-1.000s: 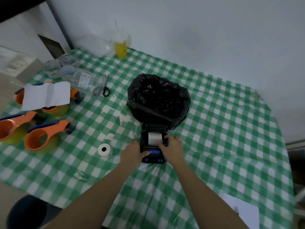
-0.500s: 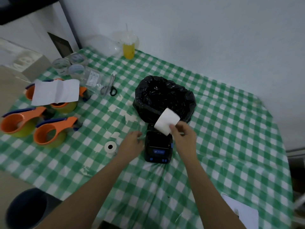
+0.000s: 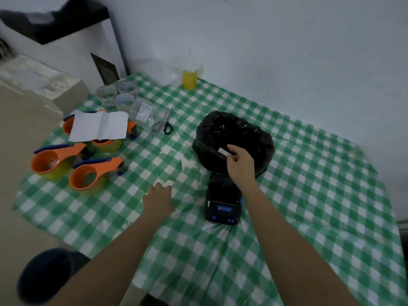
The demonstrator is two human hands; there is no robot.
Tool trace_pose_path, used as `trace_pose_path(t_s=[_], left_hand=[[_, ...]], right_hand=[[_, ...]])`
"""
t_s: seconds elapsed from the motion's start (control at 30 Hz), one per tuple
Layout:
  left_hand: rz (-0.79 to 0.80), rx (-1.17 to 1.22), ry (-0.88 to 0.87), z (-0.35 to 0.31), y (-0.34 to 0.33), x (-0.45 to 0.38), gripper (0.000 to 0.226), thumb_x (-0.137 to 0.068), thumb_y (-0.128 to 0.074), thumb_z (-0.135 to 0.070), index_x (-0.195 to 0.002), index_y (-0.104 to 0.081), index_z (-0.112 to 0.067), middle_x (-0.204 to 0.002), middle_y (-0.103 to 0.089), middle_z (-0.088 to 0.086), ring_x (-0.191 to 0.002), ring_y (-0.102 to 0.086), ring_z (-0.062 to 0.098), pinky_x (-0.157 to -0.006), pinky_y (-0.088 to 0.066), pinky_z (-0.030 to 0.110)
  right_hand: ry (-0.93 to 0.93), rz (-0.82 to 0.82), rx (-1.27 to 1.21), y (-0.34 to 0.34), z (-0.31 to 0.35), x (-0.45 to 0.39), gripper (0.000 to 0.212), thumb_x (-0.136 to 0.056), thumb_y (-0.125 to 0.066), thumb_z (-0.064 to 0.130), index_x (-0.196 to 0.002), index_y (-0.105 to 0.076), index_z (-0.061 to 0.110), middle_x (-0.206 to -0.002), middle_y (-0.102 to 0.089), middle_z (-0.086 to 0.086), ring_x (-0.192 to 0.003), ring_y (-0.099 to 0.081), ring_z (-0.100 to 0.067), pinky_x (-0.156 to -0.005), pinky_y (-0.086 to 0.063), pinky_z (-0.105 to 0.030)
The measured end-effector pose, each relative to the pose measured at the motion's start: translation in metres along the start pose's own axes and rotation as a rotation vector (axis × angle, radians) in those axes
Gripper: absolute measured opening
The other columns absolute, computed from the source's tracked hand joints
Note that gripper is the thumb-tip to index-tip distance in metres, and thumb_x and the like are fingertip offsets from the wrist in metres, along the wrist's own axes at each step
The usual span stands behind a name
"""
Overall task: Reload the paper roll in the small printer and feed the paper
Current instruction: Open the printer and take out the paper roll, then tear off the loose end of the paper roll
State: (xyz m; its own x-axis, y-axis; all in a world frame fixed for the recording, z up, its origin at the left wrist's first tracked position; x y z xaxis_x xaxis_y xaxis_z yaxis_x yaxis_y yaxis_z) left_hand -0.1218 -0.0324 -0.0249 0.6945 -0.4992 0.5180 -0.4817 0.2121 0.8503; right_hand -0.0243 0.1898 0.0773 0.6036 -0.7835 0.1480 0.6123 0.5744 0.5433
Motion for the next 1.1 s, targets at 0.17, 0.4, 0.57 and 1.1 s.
trace_pose_path(t_s=[0.17,0.4,0.57,1.1], left_hand=[[-0.039,0.1,-0.025,0.008,0.0,0.003,0.05,-0.085,-0.058,-0.016,-0.13,-0.038,-0.013,-0.127,-0.043,0.014,-0.113,-0.047,0.032,-0.085,-0.049,0.041],[-0.166,0.845,-0.366,-0.037,0.061,0.043,0.044,-0.077,-0.072,-0.026,-0.117,-0.053,-0.022,-0.112,-0.054,-0.004,-0.1,-0.058,0.02,-0.078,-0.052,0.026],[-0.004,1.136,-0.453,-0.07,0.081,0.067,0.039,-0.078,-0.07,-0.031,-0.114,-0.056,-0.031,-0.116,-0.059,-0.003,-0.1,-0.063,0.017,-0.082,-0.056,0.032],[-0.11,1.094,-0.598,-0.112,0.118,0.111,0.017,-0.094,-0.039,-0.04,-0.091,-0.054,-0.031,-0.077,-0.056,0.0,-0.058,-0.049,0.003,-0.062,-0.045,0.031]], right_hand=[[0.122,0.021,0.003,-0.012,0.011,0.031,0.026,-0.092,-0.048,0.009,-0.114,-0.06,0.015,-0.112,-0.059,-0.007,-0.086,-0.055,-0.016,-0.076,-0.045,-0.027],[0.158,0.206,-0.06,-0.019,0.009,0.073,0.022,-0.094,-0.05,0.018,-0.112,-0.063,0.018,-0.111,-0.058,0.003,-0.092,-0.055,-0.005,-0.079,-0.045,-0.017],[-0.097,0.322,-0.479,-0.007,0.003,0.09,0.024,-0.096,-0.045,0.026,-0.114,-0.061,0.025,-0.123,-0.058,-0.002,-0.111,-0.057,-0.018,-0.093,-0.052,-0.035],[0.074,0.117,-0.57,0.056,0.039,0.113,0.018,-0.092,-0.053,0.017,-0.106,-0.064,0.016,-0.096,-0.067,-0.004,-0.083,-0.067,-0.007,-0.069,-0.056,-0.021]])
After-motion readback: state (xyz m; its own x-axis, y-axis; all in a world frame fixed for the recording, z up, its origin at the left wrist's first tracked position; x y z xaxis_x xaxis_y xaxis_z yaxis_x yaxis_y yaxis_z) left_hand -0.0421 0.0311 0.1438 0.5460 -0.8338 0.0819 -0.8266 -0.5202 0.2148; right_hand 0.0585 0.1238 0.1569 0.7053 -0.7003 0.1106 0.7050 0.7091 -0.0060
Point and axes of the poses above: each hand's wrist, its own x-axis away from the middle knuckle, its own y-axis out of the back of the hand, z = x × y, the point moved 8 cm from there along -x, towards the middle knuckle
